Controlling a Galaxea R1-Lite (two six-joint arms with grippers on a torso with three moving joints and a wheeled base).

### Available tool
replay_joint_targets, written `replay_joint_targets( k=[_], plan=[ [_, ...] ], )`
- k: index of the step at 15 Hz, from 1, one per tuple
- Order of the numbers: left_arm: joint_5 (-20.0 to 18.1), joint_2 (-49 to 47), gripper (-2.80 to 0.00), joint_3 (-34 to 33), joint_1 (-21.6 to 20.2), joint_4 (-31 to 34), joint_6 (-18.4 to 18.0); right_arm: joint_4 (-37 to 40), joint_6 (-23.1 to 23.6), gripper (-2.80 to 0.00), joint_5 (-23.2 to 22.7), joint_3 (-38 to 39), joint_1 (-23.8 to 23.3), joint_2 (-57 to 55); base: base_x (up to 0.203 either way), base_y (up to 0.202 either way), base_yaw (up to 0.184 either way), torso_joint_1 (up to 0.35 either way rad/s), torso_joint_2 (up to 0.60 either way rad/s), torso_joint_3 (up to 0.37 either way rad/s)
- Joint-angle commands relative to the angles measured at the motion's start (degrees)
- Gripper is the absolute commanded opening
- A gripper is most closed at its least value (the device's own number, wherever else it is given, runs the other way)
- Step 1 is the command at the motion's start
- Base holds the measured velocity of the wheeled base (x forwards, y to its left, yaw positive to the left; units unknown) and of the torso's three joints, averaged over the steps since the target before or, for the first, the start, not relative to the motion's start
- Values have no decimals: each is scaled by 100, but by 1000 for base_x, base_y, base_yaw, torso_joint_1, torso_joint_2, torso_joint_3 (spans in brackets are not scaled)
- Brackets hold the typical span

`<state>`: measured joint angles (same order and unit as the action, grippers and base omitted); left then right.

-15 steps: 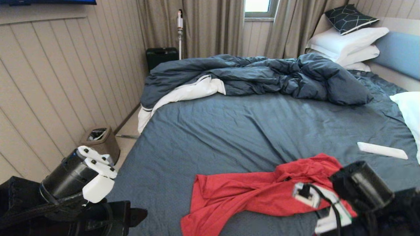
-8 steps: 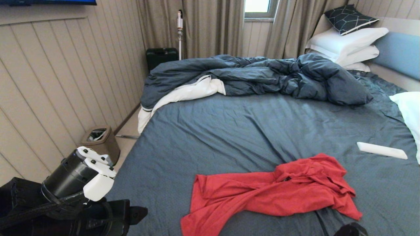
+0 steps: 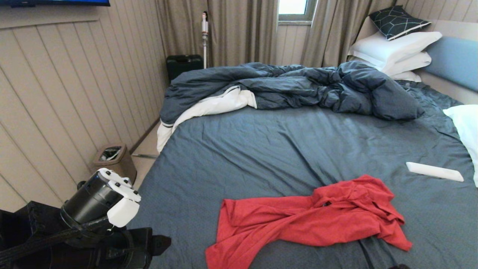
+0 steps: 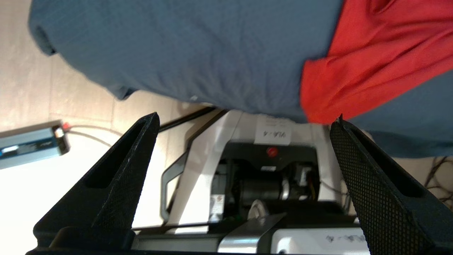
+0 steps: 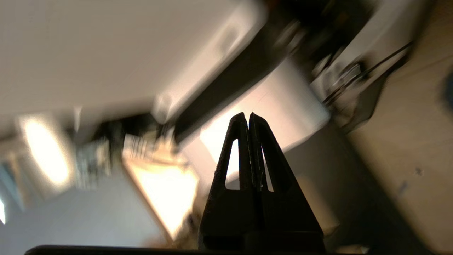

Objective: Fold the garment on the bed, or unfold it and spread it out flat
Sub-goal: Unford the red T-shirt

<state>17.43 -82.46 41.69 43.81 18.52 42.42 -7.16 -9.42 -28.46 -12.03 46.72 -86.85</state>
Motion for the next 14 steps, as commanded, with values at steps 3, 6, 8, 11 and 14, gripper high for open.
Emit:
replay_joint_targets(
  k=[3,6,8,11,14],
  plan=[
    [15,-188,0,-49,-177,-92,-12,-1105,4,-280,52,-220,-744,-923,0,0,0,0,0,0],
    [-58,-323,0,-12,-312,-153,-24,-1139,-28,-280,91,-694,-907,-1258,0,0,0,0,0,0],
    [-64,-358,0,5,-394,-227,-40,-1163,-15,-280,251,-772,-1051,-1373,0,0,0,0,0,0],
    [-167,-354,0,79,-551,-408,-148,-1195,12,-280,464,-412,-1006,-875,0,0,0,0,0,0],
    [-749,-406,0,403,-761,-504,-320,-1199,15,-280,926,150,-1207,143,0,0,0,0,0,0]
  ],
)
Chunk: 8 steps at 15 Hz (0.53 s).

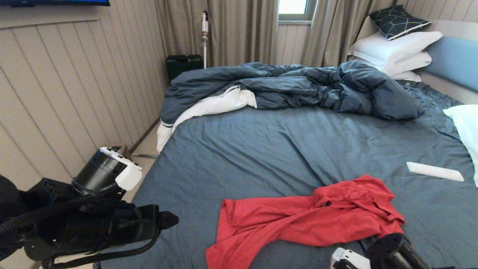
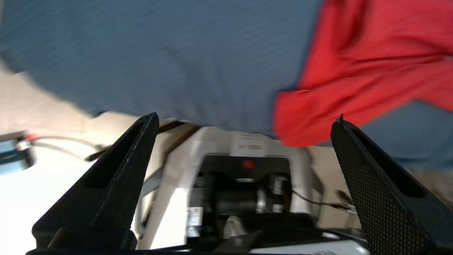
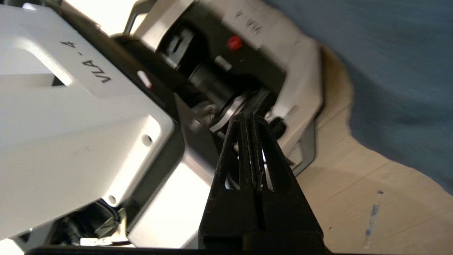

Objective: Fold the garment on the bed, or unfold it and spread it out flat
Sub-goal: Unford the red T-shirt

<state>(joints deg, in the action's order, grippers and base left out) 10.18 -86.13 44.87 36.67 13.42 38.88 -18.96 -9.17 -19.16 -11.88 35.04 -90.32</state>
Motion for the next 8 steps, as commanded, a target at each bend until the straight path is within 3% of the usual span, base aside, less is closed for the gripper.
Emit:
replay_joint_targets(
  k=[1,3,6,8],
  plan=[
    [-166,-163,0,250,-87,3,-35,-15,5,-280,67,189,-357,882,0,0,0,0,0,0],
    [-384,-590,0,636,-117,10,-155,25,52,-280,142,-88,-1335,1245,0,0,0,0,0,0],
    [-493,-1372,0,1037,-212,-56,-494,207,121,-280,162,-1181,-2738,1294,0,0,0,0,0,0],
    [-602,-1356,0,734,-640,-319,-597,340,135,-280,126,-1606,-3014,1026,0,0,0,0,0,0]
  ],
)
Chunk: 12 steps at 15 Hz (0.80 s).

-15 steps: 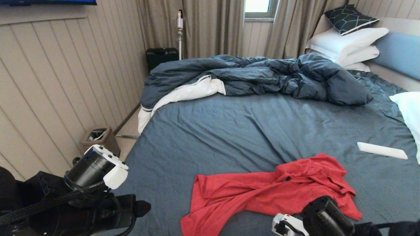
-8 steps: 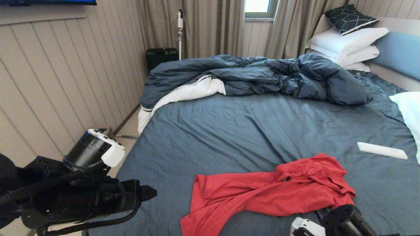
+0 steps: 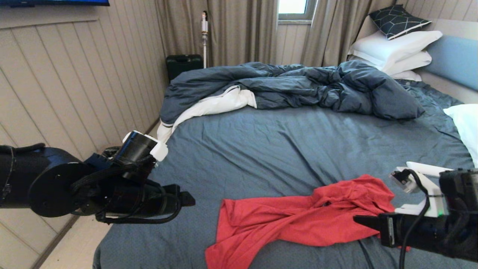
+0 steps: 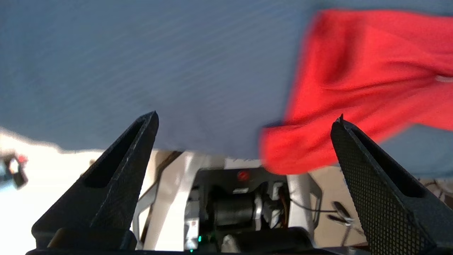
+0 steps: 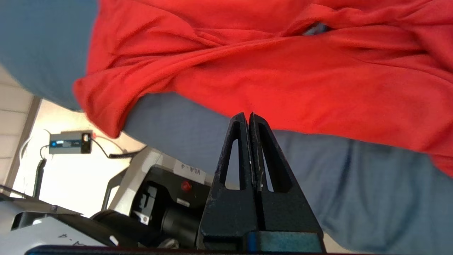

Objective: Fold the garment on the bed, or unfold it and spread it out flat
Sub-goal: Unford the red T-shirt

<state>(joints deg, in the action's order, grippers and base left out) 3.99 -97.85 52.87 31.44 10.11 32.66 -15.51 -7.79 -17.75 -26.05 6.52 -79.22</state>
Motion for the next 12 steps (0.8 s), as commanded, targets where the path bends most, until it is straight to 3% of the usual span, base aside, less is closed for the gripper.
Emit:
replay_joint_targets(
  k=[1,5,7,8,12],
  plan=[
    [-143,-44,0,-451,-318,-205,5,-8,-3,-280,-28,-213,-180,-251,0,0,0,0,0,0],
    [-1308,191,0,-1870,-1158,-2069,-64,-22,-33,-280,-454,-366,-192,-516,0,0,0,0,0,0],
    [-1554,143,0,-1963,-1228,-2312,-67,-23,-40,-280,-475,-419,-212,-516,0,0,0,0,0,0],
    [-1656,131,-280,-2000,-1228,-2312,-61,-23,-38,-280,-475,-428,-212,-532,0,0,0,0,0,0],
    [-1999,-61,-280,-2214,-1379,-2816,-16,-23,-21,-280,-492,-428,-203,-533,0,0,0,0,0,0]
  ],
)
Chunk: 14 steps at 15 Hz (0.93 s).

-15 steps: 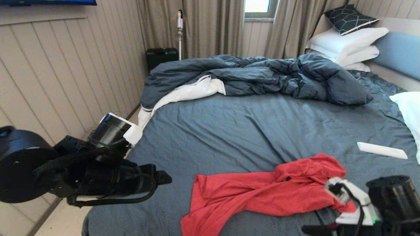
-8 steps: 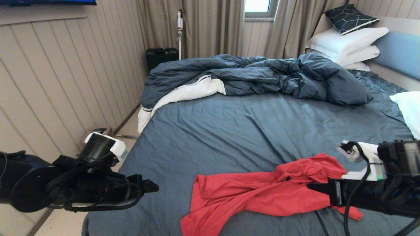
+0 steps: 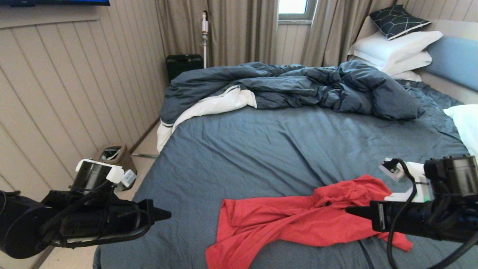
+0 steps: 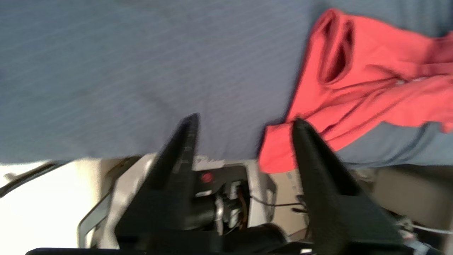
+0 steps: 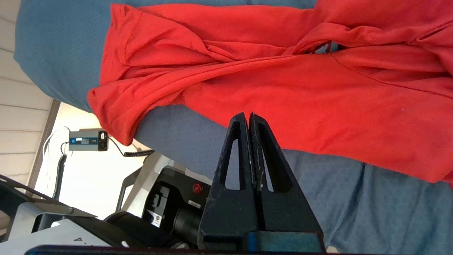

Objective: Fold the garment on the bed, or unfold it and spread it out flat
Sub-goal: Unford the red T-shirt

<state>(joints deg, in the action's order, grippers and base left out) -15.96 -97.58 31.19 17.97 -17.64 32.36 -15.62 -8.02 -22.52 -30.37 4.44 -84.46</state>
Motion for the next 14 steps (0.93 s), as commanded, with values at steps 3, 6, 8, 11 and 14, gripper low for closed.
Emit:
replay_joint_targets(
  k=[3,6,8,11,14],
  plan=[
    [-455,-490,-280,-219,-141,-576,84,-20,2,-280,-24,-13,5,-27,0,0,0,0,0,0],
    [-521,-631,-280,-67,-147,-700,96,-15,11,-280,-17,-85,5,-40,0,0,0,0,0,0],
    [-500,-807,-280,249,-137,-566,92,-12,2,-280,-25,-154,5,-62,0,0,0,0,0,0],
    [-514,-855,-280,550,-136,-87,48,-12,4,-280,-121,-183,13,-68,0,0,0,0,0,0],
    [-554,-1183,-280,1310,-30,98,76,-12,3,-280,-126,-193,-45,-10,0,0,0,0,0,0]
  ],
)
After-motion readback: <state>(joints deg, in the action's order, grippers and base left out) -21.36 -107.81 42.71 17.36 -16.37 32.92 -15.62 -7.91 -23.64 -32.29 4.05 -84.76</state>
